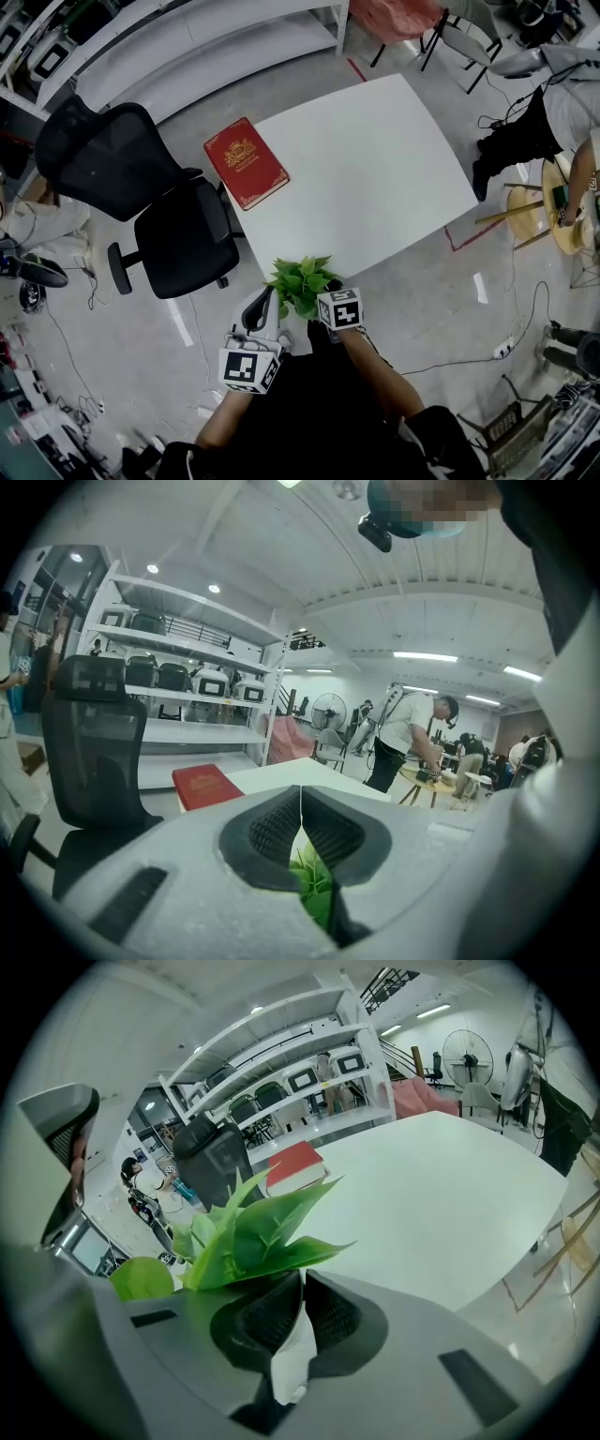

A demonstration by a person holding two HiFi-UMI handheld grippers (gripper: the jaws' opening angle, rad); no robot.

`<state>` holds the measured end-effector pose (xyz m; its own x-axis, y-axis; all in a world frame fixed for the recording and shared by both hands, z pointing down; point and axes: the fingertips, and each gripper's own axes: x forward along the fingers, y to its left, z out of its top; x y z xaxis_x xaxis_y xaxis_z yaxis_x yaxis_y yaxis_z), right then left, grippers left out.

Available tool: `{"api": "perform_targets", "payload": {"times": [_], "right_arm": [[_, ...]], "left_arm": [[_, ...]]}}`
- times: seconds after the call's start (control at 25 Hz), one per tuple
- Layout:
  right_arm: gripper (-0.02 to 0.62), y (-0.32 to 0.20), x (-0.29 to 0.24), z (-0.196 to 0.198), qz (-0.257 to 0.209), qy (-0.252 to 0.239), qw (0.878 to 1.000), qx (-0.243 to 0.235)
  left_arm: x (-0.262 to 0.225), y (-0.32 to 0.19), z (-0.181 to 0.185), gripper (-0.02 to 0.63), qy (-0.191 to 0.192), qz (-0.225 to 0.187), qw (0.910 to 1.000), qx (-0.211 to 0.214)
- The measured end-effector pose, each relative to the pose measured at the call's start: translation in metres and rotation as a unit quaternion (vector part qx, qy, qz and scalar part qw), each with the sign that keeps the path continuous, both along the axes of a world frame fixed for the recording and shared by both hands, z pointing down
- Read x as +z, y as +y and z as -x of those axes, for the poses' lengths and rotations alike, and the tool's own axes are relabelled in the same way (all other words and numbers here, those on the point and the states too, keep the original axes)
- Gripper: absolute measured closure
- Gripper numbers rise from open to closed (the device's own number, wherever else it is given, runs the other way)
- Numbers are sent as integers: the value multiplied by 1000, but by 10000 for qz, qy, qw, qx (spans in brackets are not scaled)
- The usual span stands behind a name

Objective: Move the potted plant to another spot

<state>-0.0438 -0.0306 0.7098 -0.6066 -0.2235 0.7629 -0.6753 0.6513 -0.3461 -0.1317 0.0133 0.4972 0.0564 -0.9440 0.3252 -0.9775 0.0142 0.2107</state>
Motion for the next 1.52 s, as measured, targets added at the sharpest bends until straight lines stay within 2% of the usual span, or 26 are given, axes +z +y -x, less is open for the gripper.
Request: {"api": "perform_targets", "payload": {"times": [0.6, 1.0, 1.52], "right_arm": [[569, -55, -17, -39, -135, -73, 9998, 138], [569, -100, -24, -95, -266, -49, 9951, 952], [569, -151, -24, -164, -302, -49, 9765, 2132]], "left_arm": [[-23, -54, -30, 588, -93, -299, 9994, 115], [-23, -76, -57, 588, -35, -417, 9980, 474], [-30, -109, -81, 588, -4, -553, 9938, 968]]}}
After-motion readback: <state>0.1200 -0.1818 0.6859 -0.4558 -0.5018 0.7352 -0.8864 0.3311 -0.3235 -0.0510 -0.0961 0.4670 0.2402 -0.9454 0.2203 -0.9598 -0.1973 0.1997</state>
